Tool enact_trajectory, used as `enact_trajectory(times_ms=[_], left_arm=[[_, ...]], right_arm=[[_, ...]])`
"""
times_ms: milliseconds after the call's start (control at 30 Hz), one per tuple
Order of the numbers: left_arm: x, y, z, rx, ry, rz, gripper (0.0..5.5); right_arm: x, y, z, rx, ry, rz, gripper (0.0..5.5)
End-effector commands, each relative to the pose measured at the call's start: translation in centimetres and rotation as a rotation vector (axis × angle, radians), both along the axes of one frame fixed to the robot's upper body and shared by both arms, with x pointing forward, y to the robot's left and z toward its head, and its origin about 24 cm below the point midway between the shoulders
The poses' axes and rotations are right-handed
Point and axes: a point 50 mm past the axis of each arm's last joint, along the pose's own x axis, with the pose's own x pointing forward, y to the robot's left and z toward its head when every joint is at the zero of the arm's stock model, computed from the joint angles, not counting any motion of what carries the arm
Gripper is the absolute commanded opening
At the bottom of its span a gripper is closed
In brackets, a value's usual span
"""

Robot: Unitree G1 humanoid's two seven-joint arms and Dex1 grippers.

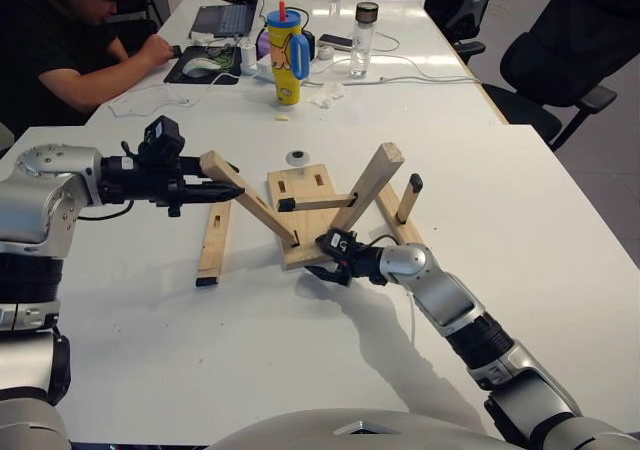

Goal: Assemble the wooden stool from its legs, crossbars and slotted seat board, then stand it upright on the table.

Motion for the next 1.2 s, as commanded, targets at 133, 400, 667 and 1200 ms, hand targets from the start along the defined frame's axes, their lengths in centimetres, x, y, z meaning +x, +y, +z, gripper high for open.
enact_trajectory(times_ms=[133,400,667,1200], left_arm=[[0.8,-1.6,-0.4,0.066,0.036,-0.069,2.02],[-1.7,-4.3,-3.9,0.040,0.129,-0.136,2.02],[-1.9,-5.7,-6.4,0.059,0.134,-0.078,2.02],[-0.8,-4.0,-8.6,0.162,0.154,0.022,2.02]], right_arm=[[-2.0,-1.7,-4.6,-0.139,0.221,-0.064,3.31],[-2.7,-1.7,-5.4,-0.139,0.288,-0.093,3.31],[-3.2,-1.7,-5.9,-0.160,0.313,-0.075,3.31],[-3.2,0.7,6.6,0.716,0.079,-0.127,2.11]])
